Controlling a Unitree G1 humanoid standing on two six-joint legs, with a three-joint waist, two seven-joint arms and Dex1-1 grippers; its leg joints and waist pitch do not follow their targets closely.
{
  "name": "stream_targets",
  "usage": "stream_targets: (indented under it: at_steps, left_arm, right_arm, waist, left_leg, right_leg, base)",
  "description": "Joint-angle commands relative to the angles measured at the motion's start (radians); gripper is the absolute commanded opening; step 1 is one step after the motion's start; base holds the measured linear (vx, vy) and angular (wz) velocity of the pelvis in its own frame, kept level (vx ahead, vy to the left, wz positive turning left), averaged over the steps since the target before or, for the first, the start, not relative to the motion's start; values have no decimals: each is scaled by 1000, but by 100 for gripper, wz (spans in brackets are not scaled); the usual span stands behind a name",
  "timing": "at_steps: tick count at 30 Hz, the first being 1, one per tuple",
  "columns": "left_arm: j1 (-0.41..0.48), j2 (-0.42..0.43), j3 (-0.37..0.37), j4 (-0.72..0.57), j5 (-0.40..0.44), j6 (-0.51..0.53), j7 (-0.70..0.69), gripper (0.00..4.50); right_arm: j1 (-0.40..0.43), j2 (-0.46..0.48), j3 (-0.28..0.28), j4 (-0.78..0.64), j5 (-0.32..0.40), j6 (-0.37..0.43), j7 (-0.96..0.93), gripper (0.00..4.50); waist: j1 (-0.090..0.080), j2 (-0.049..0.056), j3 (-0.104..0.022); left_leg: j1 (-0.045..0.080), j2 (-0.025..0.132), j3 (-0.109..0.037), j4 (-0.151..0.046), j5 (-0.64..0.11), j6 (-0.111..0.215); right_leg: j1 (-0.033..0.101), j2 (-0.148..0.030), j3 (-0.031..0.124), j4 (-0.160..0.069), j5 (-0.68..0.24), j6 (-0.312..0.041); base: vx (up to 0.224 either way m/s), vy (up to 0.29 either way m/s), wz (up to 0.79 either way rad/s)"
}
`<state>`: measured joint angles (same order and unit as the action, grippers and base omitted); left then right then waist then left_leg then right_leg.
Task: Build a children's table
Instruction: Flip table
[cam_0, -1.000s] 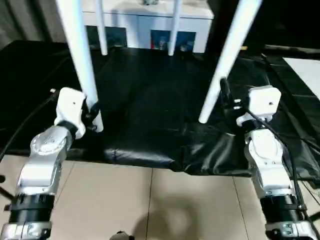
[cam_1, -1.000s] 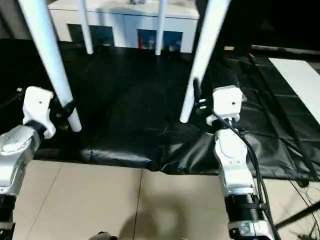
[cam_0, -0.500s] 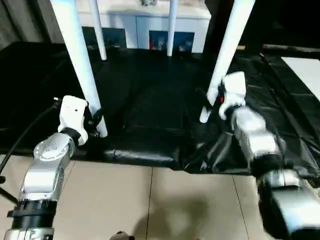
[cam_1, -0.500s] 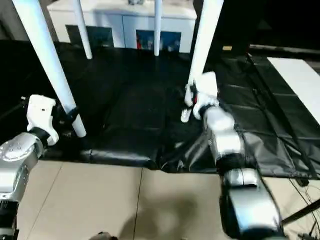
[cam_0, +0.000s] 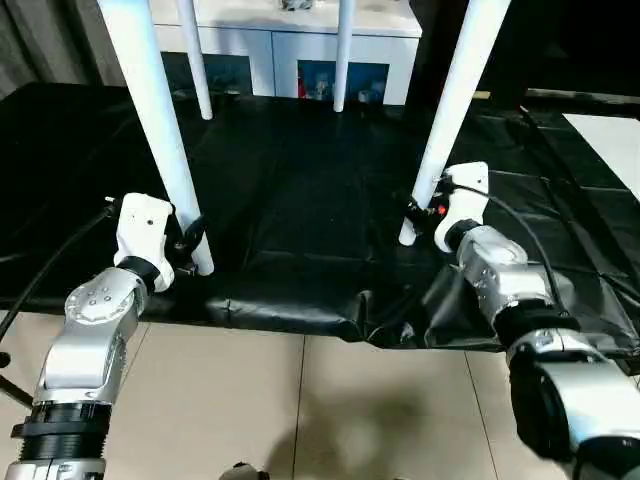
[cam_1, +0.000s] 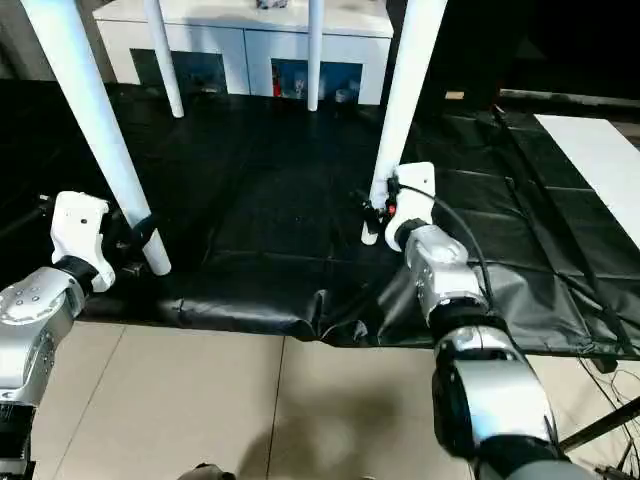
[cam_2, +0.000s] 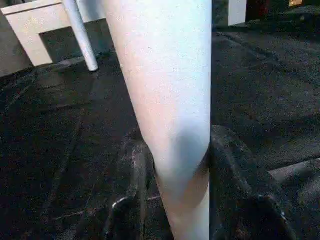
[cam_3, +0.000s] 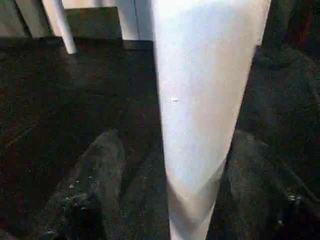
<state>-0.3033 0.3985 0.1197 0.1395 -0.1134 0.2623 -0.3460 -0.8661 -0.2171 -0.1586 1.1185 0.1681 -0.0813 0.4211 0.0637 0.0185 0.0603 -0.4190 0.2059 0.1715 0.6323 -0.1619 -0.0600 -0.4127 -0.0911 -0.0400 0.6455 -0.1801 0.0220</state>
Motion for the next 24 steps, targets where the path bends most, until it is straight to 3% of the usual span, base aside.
stream_targets:
  at_steps: [1, 7, 10, 11, 12, 16, 21, 24]
  left_arm:
    - [17, 11, -35, -16, 31, 2, -21, 151]
    - [25, 14, -36, -14, 26, 2, -25, 151]
    - [31, 13, -38, -12, 24, 4, -27, 151]
    - [34, 11, -37, -11, 23, 4, -27, 151]
    - [36, 10, -37, -10, 21, 4, -27, 151]
    - [39, 9, -40, 2, 23, -2, -28, 151]
    - [40, 20, -36, 28, 28, -16, -32, 151]
    - [42, 27, -34, 33, 30, -21, -33, 151]
  right_arm:
    - [-25, -1, -10, 39, 4, -18, 20, 275]
    - [-35, -9, -8, 80, -6, -60, 33, 203]
    - [-31, -13, -12, 82, -9, -83, 46, 192]
    - [-26, -14, -13, 79, -8, -90, 53, 192]
    - [-20, -14, -14, 76, -7, -100, 62, 165]
    - [29, -9, 10, 32, -17, -151, 127, 147]
    - [173, 4, 51, -124, -14, -196, 209, 134]
    - [320, 13, 85, -324, 5, -198, 243, 134]
  waist:
    - [2, 23, -80]
    - [2, 29, -78]
    - [2, 27, -78]
    - [2, 31, -78]
    - [1, 28, -78]
    - [2, 29, -78]
    - [7, 25, -76]
    - [10, 24, -74]
  left_leg:
    - [41, 10, -7, -91, -422, -49]
    - [44, 11, -7, -92, -448, -51]
    - [43, 11, -7, -92, -449, -49]
    - [43, 10, -7, -92, -449, -48]
    - [42, 10, -6, -91, -444, -43]
    - [40, 11, -6, -92, -434, -34]
    - [42, 12, -5, -96, -435, -27]
    - [45, 13, -6, -99, -450, -28]
  right_leg:
    - [27, -29, 16, -77, -217, -241]
    - [24, -30, 16, -81, -243, -243]
    - [25, -30, 16, -81, -242, -244]
    - [25, -31, 16, -80, -241, -244]
    - [25, -30, 16, -81, -241, -245]
    - [26, -30, 16, -81, -236, -246]
    - [24, -29, 18, -89, -261, -222]
    - [22, -30, 20, -96, -300, -202]
  base:
    - [0, 0, 0]
    - [0, 0, 0]
    - [0, 0, 0]
    - [0, 0, 0]
    - [0, 0, 0]
    - [0, 0, 0]
    - [0, 0, 0]
    - [0, 0, 0]
